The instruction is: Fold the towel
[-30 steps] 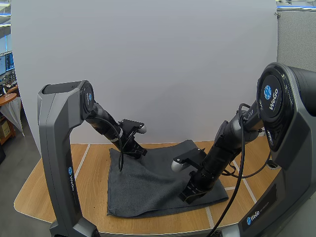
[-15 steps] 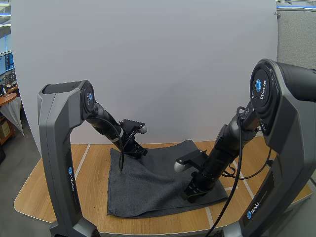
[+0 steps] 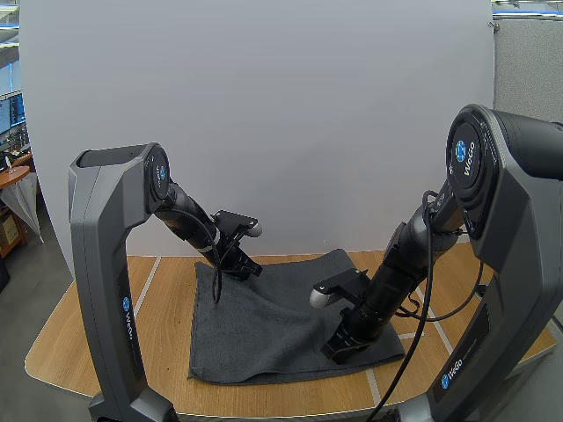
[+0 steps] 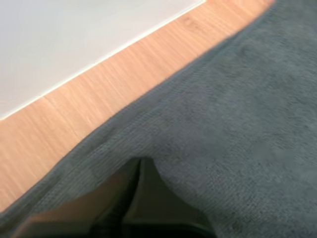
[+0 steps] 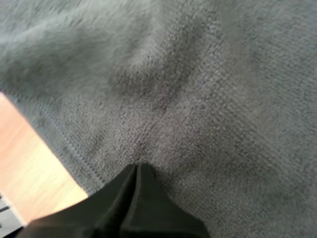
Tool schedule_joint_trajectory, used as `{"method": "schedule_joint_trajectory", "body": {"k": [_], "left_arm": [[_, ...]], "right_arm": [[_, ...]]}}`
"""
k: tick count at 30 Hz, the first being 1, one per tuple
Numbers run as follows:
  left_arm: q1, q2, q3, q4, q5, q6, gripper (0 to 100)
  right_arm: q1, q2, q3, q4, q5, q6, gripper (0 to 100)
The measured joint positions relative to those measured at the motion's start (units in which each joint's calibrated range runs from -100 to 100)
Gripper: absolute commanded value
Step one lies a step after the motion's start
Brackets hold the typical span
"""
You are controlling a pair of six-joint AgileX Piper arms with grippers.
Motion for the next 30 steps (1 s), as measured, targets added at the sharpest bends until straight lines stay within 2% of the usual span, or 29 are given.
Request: {"method": "schedule_joint_trajectory", "body": {"k": [11, 23, 30], "left_arm": [[0.00, 0.16, 0.00, 0.00, -7.32, 0.00, 0], [0.00, -0.24, 0.00, 0.00, -7.41, -0.79, 0], [0.00, -11.53, -2.00, -0.26, -0.51, -1.29, 0]], "right_arm": [[0.00, -0.26, 2.83, 0.75, 4.76, -1.30, 0], [0.00, -0.26, 3.28, 1.50, 8.06, -1.96, 0], [0.00, -2.26, 2.18, 0.78, 9.72, -2.14, 0]]}}
